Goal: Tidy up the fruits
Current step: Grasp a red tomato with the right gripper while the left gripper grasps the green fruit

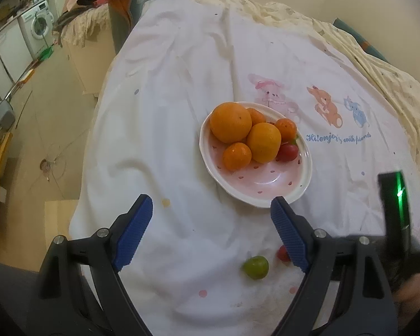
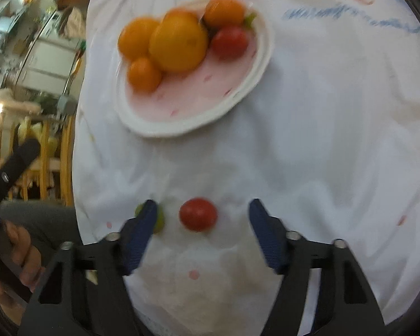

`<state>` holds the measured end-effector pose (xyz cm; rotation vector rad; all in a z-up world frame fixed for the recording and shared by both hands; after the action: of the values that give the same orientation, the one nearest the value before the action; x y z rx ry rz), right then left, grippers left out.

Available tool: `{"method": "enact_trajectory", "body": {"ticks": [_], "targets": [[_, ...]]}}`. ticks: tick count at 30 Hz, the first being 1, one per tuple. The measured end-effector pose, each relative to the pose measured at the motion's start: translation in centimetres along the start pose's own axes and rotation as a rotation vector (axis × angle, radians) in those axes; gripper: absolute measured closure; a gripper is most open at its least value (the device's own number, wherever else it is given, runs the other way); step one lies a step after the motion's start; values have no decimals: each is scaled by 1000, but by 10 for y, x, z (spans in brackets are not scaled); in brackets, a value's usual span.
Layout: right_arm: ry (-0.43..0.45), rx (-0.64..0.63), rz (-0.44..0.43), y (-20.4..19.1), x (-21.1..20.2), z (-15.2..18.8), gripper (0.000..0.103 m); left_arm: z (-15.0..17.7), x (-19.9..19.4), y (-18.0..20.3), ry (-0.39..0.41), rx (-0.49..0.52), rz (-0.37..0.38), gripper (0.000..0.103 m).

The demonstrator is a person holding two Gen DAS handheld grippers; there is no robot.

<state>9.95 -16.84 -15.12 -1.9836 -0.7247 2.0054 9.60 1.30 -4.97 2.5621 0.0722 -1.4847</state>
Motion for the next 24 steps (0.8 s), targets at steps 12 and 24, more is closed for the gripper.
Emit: {"method": "enact_trajectory", "body": {"ticks": [12, 24], "targets": [[-12, -63, 79, -2, 13, 8, 68, 5, 9, -1, -33, -14, 5, 19], [215, 76, -76, 34, -58, -8, 68, 57, 32, 16, -190, -97, 62, 19]]}}
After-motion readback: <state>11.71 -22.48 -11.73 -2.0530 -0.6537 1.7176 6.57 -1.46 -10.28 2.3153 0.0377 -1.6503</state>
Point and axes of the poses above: each gripper's, at about its wrist camera, not at the fingertips, and x roughly the way its jaws point, y to its right, z to its underside, the point moved 4 cm from there along x, roughly the way its jaws point, and after that the axes turned 1 degree about y, right-handed, at the moved point
